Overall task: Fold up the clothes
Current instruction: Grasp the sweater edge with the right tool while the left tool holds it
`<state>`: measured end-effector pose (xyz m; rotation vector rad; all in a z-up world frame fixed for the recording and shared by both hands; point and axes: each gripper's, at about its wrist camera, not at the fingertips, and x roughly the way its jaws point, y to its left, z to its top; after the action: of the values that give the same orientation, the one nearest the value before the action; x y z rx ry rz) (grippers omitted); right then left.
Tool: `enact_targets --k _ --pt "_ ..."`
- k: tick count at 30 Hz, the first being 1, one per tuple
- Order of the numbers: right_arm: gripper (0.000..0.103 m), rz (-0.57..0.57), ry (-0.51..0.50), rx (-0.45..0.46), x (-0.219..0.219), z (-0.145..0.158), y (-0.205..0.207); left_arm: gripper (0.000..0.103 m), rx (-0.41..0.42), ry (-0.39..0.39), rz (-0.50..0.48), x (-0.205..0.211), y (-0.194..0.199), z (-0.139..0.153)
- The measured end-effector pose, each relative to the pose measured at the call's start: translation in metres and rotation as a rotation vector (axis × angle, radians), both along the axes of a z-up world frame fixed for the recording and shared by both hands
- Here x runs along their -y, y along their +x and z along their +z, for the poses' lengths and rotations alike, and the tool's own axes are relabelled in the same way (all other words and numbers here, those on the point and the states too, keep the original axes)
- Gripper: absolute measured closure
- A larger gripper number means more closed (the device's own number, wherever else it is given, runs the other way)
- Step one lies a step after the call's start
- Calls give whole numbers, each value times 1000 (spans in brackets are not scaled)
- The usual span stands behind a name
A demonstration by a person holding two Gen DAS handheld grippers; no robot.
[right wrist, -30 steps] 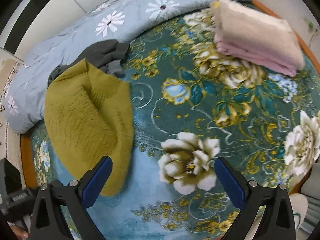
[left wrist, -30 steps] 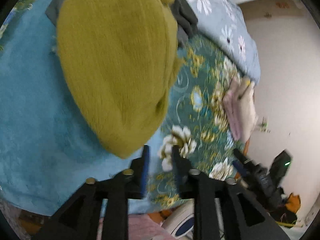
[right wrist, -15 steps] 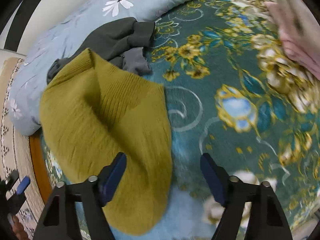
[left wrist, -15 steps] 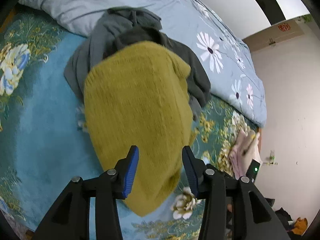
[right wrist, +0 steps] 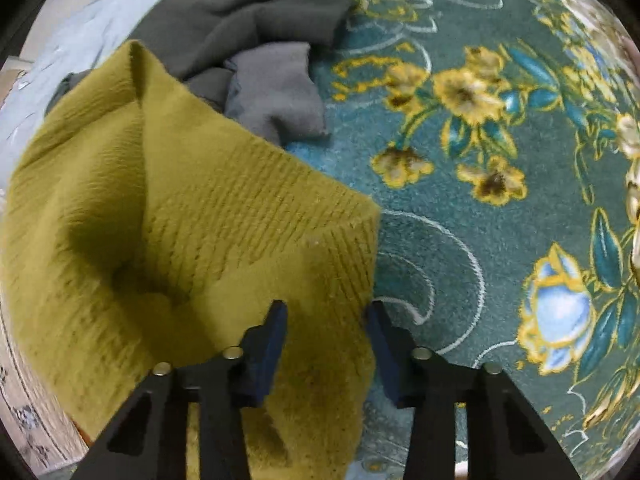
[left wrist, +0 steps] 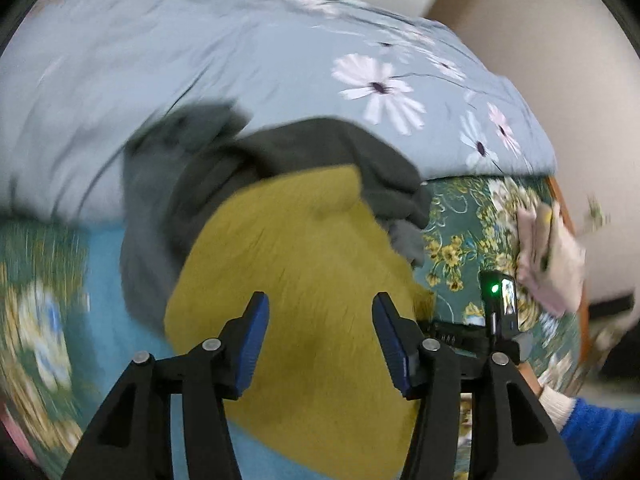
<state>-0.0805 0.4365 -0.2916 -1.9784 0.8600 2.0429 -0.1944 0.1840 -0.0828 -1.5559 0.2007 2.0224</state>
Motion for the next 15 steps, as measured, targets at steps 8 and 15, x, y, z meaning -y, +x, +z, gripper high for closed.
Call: enact_targets --k 8,15 --pt "89 -170 -26 -34 -33 8 31 40 -43 -128 -306 -97 -42 -39" --pt "89 -266 -114 -89 -48 20 64 36 13 -421 -666 -128 -45 -110"
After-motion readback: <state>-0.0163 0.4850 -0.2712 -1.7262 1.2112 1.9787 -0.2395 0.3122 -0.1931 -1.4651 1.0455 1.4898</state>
